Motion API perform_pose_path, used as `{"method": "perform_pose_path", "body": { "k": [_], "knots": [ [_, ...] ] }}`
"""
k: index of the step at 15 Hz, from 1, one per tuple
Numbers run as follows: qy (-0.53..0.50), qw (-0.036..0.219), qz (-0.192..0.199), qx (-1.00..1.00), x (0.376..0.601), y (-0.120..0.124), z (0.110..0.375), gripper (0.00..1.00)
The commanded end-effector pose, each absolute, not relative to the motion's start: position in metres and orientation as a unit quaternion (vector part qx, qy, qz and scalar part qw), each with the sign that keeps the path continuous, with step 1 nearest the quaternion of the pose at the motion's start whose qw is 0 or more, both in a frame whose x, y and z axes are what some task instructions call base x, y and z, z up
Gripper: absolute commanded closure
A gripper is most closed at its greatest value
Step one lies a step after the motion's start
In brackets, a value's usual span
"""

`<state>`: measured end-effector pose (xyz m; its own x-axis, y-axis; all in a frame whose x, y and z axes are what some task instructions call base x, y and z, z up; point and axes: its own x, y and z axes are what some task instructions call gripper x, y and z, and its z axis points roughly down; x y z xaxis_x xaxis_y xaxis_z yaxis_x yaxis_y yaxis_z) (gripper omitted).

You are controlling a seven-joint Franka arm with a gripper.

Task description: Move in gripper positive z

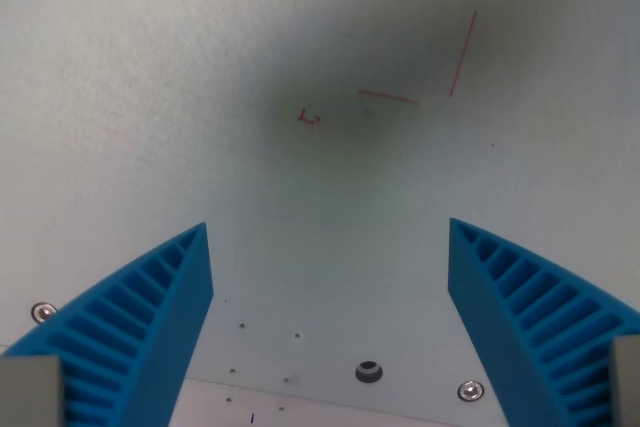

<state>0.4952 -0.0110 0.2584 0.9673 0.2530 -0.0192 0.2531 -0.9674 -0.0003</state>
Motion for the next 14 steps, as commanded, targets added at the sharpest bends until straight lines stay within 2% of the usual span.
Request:
{"method": "perform_pose_path", "body": {
  "k": [1,14],
  "knots": [
    [0.128,0.001,-0.007,0.992,0.496,-0.011,0.256,0.0],
    [0.128,0.001,-0.007,0.992,0.495,-0.011,0.191,0.0]
  ]
}}
